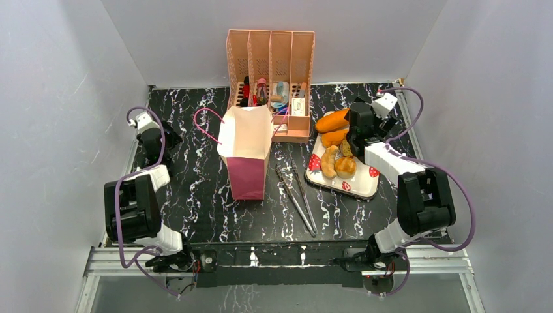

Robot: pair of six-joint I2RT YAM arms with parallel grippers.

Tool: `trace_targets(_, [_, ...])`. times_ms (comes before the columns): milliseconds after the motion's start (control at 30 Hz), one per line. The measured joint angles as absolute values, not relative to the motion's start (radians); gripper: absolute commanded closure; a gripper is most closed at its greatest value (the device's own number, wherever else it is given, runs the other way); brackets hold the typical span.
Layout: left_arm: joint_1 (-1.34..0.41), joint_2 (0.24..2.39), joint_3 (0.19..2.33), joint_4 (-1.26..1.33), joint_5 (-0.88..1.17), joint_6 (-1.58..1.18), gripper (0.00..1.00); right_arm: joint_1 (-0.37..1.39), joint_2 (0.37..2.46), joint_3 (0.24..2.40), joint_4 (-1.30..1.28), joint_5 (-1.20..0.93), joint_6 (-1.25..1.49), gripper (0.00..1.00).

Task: Take the fake bread out of the paper bag
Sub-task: Reset both arms

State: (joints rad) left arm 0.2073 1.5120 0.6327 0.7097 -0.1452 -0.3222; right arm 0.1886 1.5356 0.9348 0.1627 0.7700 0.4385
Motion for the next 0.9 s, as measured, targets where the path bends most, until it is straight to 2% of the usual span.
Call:
trace_targets(533, [0.199,1.472,0.61,0.732,-0.13,-0.314,0.37,0.22,1.452,0.87,0.268,0.73,0.345,0.02])
trace_targets(567, [0.196,1.469,0.606,0.731,-0.13,-0.314,0.34,0.222,1.452,0.869,0.269,0.73,0.342,0.02])
trace_targets(600, [0.194,1.465,0.603,0.729,-0.13,-0.314,0.06,0.224,1.452,0.868,0.27,0.73,0.34,0.02])
trace_targets(633, [0.192,1.462,0.601,0.727,-0.13,-0.314,0.02,0.227,1.452,0.868,0.271,0.73,0.339,0.02])
trace_targets(900, [0.18,1.417,0.586,0.723,-0.146,-0.313,0.02,0.237,1.445,0.868,0.277,0.727,0.327,0.02])
